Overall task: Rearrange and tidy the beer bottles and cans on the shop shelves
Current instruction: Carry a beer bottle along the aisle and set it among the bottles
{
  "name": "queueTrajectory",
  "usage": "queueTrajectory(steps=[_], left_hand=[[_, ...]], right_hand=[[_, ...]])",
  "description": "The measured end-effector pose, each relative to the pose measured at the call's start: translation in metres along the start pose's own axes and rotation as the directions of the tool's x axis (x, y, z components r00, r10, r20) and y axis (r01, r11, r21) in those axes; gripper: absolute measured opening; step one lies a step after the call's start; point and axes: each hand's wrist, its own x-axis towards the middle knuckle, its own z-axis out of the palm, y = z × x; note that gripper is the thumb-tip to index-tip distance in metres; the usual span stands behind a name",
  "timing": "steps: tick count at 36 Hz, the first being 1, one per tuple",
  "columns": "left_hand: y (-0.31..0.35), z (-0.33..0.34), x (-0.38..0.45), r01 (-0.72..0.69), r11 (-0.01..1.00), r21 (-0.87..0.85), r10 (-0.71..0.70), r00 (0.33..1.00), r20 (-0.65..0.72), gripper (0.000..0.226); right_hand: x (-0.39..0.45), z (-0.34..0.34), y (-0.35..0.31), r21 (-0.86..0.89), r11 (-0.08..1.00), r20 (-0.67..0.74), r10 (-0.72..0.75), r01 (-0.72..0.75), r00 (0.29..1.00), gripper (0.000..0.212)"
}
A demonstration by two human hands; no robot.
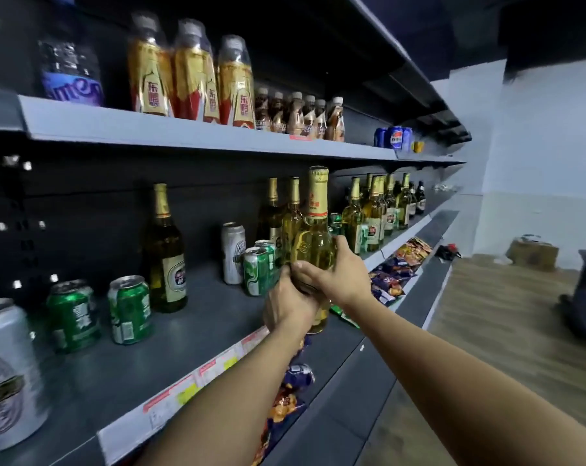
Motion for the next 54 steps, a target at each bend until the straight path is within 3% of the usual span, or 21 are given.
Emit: queueTrajectory(steps=[11, 17, 22, 25, 43, 46, 50, 52, 54], left_hand=[[0.015, 0.069, 0.075, 0.025, 0.999, 0.038, -0.02, 0.99, -0.139, 0.057], [0.005, 0.092, 0.128, 0.037, 0.995, 0.093, -0.022, 0.987, -0.157, 0.062], [-0.006, 0.111, 0.171, 0.13, 0.988, 0.082, -0.114, 0.978, -0.177, 0.068], [-0.013, 0.122, 0.19, 0.177, 0.982, 0.073, -0.159, 0.967, -0.2, 0.068], [-0.02, 0.152, 0.204, 0.244, 0.956, 0.162, -0.187, 0.935, -0.301, 0.067], [-0.01, 0.159, 0.193, 0.207, 0.967, 0.151, -0.124, 0.895, -0.429, 0.067], [0.008, 0.171, 0.181, 0.103, 0.97, 0.221, 0.067, 0.76, -0.647, 0.054], [0.019, 0.183, 0.178, 0.059, 0.967, 0.248, 0.128, 0.729, -0.672, 0.051], [0.037, 0.202, 0.177, 0.02, 0.962, 0.273, 0.168, 0.745, -0.645, 0.046]], right_hand=[[0.094, 0.025, 0.056, 0.143, 0.988, 0.079, -0.073, 0.061, 0.994, 0.073], [0.142, 0.06, 0.079, 0.188, 0.981, 0.104, -0.07, 0.049, 0.992, 0.084], [0.182, 0.09, 0.09, 0.167, 0.984, 0.177, -0.096, 0.066, 0.98, 0.076], [0.202, 0.108, 0.098, 0.148, 0.987, 0.222, -0.098, 0.065, 0.97, 0.081], [0.228, 0.134, 0.13, 0.209, 0.974, 0.334, -0.154, 0.086, 0.93, 0.081], [0.23, 0.124, 0.134, 0.216, 0.962, 0.3, -0.228, 0.166, 0.926, 0.085], [0.237, 0.098, 0.155, 0.196, 0.944, 0.238, -0.309, 0.266, 0.921, 0.065], [0.242, 0.084, 0.174, 0.16, 0.948, 0.23, -0.308, 0.276, 0.923, 0.06], [0.248, 0.066, 0.201, 0.136, 0.956, 0.232, -0.285, 0.259, 0.93, 0.059]])
